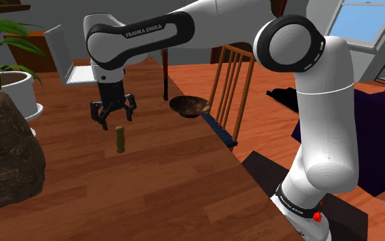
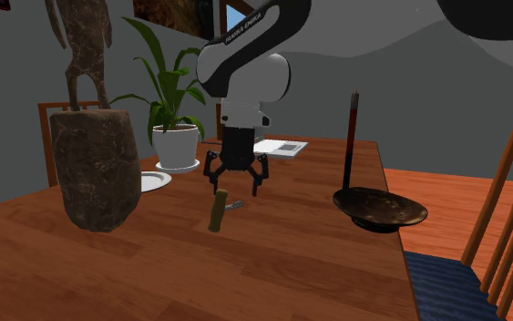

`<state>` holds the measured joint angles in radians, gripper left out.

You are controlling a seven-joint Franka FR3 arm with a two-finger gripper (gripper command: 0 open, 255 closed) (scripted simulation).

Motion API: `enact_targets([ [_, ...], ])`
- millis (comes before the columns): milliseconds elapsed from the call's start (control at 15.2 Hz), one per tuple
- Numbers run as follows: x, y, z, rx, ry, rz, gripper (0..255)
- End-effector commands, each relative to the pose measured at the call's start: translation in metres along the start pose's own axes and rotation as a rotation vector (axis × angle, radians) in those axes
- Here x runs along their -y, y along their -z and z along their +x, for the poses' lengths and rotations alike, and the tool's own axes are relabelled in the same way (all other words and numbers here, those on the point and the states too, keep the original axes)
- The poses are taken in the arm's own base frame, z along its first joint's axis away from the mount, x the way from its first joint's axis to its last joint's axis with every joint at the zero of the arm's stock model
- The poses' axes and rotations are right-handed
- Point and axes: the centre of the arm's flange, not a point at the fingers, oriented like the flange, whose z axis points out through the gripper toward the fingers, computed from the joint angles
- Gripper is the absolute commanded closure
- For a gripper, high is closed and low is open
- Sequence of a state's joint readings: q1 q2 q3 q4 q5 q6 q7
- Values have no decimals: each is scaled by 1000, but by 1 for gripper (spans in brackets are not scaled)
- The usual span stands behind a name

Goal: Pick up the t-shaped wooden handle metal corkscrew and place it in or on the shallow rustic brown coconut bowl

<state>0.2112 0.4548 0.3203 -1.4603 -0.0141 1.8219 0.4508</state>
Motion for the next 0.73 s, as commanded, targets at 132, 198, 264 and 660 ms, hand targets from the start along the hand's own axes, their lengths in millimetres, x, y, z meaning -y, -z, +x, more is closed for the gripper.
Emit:
enact_targets([
  [132, 0, -20, 1, 0, 0, 0, 0],
  [198, 0, -28, 1, 0, 0, 0, 0],
  [264, 0, -28, 1, 0, 0, 0, 0],
  [660, 0, -28, 1, 0, 0, 0, 0],
])
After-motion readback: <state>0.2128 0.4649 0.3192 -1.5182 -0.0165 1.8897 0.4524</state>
